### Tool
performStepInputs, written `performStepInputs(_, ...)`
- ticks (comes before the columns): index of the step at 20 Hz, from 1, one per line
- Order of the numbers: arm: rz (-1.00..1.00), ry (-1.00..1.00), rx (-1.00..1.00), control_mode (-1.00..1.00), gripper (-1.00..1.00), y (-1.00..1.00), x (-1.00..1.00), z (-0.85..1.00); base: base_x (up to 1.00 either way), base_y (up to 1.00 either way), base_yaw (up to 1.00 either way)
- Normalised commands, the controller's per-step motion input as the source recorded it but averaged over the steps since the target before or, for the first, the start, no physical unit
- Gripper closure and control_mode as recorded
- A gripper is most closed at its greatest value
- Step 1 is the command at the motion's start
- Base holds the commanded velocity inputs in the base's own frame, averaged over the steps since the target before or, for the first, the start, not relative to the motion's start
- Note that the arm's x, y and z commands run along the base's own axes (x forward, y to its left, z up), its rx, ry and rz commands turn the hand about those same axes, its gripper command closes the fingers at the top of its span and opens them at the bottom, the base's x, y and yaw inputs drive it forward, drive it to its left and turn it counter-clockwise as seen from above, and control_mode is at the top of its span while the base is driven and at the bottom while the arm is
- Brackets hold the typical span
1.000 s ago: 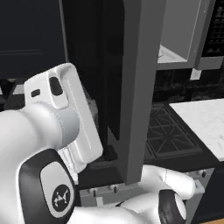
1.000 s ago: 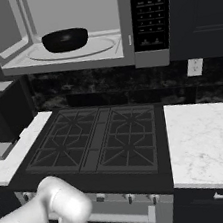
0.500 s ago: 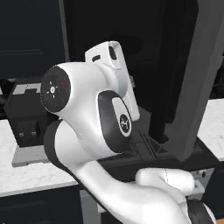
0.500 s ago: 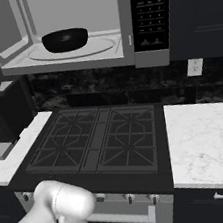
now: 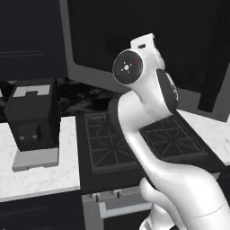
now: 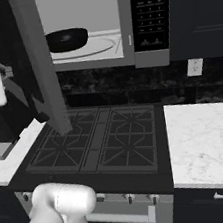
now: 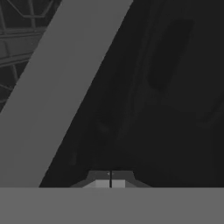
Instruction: Open the microwave, place the bowl with waffle inside the microwave, then close the microwave door and turn it on.
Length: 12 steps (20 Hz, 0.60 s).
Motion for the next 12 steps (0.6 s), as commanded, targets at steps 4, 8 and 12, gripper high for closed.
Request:
performStepInputs(4,0.07,-0.04,0.17,-1.00,1.00,-0.56,0.77,0.39,0.00,0.00,0.00)
performStepInputs(8,0.07,-0.05,0.23,-1.00,1.00,-0.44,0.88,0.51,0.00,0.00,0.00)
performStepInputs(12,0.11,-0.02,0.26,-1.00,1.00,-0.28,1.00,0.19,0.00,0.00,0.00)
